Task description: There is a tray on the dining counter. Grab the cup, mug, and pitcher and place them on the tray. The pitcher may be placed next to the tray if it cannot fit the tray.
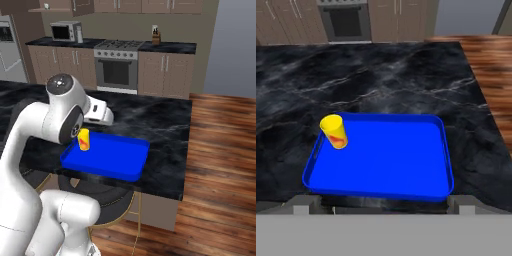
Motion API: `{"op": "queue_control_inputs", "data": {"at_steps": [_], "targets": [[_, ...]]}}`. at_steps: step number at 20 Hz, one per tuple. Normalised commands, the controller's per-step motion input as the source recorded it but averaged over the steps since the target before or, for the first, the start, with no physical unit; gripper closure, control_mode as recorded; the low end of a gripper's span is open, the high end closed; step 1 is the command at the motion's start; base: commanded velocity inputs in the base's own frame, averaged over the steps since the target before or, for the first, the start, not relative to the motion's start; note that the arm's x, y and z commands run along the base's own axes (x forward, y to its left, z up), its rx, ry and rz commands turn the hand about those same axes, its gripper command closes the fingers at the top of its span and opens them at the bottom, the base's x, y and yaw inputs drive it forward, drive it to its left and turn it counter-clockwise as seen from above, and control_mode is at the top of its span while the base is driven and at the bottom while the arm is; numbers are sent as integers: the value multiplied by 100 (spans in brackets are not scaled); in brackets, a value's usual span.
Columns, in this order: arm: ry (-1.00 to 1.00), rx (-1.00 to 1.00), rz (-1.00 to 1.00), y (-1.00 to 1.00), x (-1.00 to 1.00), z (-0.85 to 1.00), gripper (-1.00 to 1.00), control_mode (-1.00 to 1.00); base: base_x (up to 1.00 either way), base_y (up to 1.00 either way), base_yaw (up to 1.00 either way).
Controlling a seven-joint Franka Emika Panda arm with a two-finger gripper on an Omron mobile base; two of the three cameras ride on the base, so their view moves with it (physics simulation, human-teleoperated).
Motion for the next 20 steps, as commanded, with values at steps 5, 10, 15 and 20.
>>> {"op": "queue_control_inputs", "data": {"at_steps": [5, 10, 15, 20], "targets": [[0, 0, 0, 1, -52, 42, -100, -100, 0, 0, 0], [0, 0, -1, 7, -41, 43, -100, -100, 0, 0, 0], [0, 0, -5, 20, -41, 32, -100, -100, 0, 0, 0], [0, 0, -3, 7, -49, 12, -100, -100, 0, 0, 0]]}}
